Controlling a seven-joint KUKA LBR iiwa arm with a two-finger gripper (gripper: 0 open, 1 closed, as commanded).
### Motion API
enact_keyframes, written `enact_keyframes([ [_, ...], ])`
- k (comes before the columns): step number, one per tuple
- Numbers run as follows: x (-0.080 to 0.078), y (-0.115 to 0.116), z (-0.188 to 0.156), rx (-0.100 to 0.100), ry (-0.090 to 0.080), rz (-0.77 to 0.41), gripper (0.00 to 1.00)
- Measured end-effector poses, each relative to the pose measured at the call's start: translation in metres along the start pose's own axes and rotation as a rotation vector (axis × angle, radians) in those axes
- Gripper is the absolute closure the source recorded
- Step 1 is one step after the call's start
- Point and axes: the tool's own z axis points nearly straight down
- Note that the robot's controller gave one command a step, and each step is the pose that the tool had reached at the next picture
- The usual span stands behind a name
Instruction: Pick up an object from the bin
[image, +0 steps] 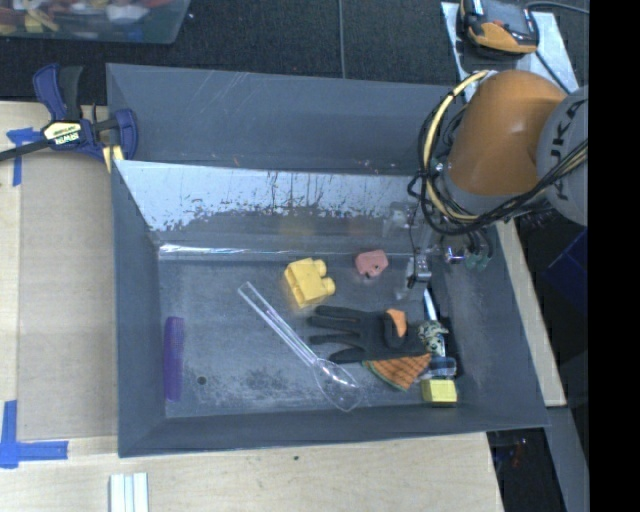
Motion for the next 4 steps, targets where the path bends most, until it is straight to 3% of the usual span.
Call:
enact_keyframes([
  [1, -0.002, 0.000, -0.003, 0.001, -0.007, -0.002, 0.00],
  [2, 0.029, 0.037, 0.065, 0.000, -0.011, 0.128, 0.00],
  [3, 0.042, 0.049, 0.014, 0.002, -0.013, 0.123, 0.00],
  [4, 0.056, 0.060, 0.033, 0.000, -0.008, 0.263, 0.00],
])
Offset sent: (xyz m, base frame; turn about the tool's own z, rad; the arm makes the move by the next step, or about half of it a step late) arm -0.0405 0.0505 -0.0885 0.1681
